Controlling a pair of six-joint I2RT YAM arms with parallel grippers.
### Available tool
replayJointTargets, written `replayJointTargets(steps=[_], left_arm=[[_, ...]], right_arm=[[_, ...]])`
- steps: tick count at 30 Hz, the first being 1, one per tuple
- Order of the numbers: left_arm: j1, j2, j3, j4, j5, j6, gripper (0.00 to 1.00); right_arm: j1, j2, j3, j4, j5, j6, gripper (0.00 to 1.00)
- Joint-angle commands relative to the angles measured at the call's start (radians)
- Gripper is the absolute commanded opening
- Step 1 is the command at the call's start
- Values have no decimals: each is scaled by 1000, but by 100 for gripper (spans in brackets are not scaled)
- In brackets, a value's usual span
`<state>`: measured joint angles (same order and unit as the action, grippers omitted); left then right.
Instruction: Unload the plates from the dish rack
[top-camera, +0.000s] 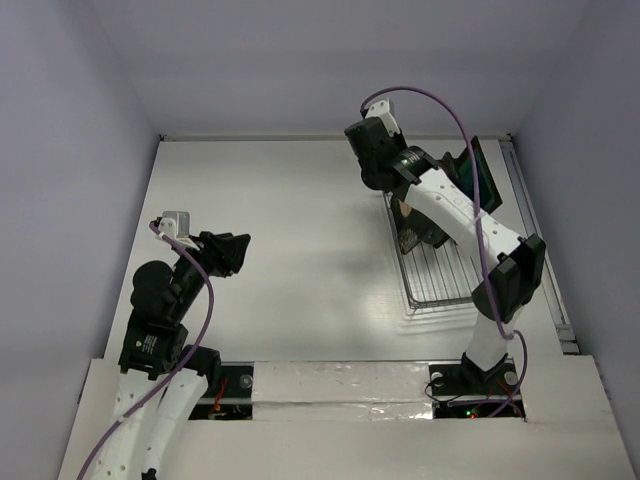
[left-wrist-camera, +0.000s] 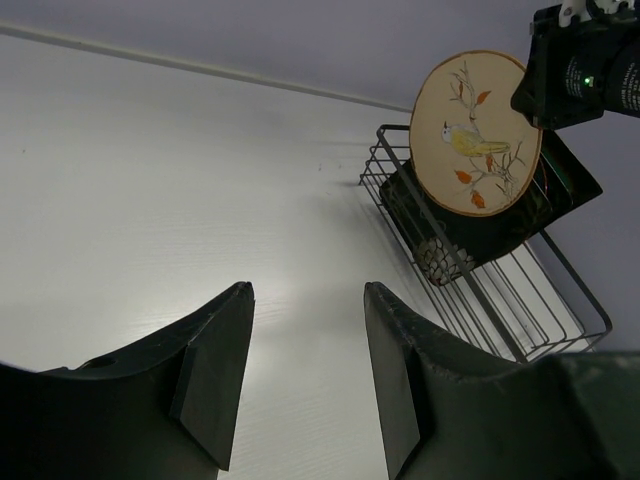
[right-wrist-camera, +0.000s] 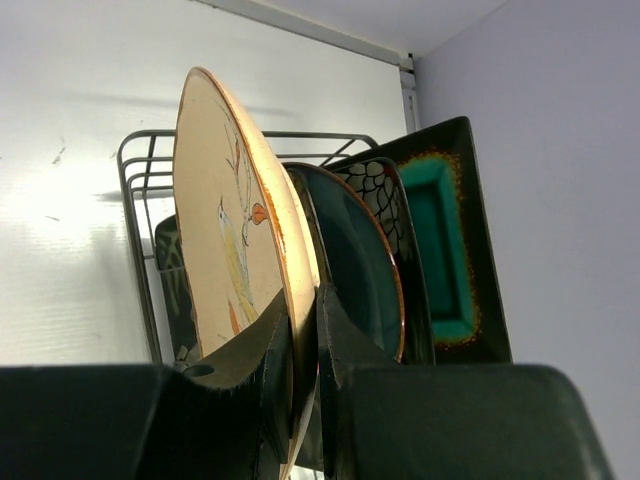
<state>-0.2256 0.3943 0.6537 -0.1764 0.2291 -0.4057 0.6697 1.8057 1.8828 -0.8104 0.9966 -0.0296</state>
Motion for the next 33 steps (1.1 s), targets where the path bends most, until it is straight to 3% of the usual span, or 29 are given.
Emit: replayJointTargets(steps=[1, 4, 7, 13, 18, 26, 33], left_arm=[[-3, 2, 7, 46, 15, 1, 45], [-3, 2, 7, 46, 13, 1, 45], [6, -2, 9, 45, 13, 1, 45], [6, -5, 20, 25, -31, 1, 44], [15, -15, 29, 2, -77, -1, 43], [15, -12, 27, 2, -79, -2, 43], [15, -14, 24, 8, -71, -2, 43]], right_arm=[[22, -69, 104, 92, 128, -7, 0], [48, -140, 118, 138, 140, -18, 0], [73, -239, 78, 194, 24, 26, 0], [82, -279, -100, 449, -490, 252, 0], [113, -125, -127, 663, -829, 451, 0], [153, 188, 36, 838, -935, 658, 0], [153, 397, 105, 876, -967, 851, 0]])
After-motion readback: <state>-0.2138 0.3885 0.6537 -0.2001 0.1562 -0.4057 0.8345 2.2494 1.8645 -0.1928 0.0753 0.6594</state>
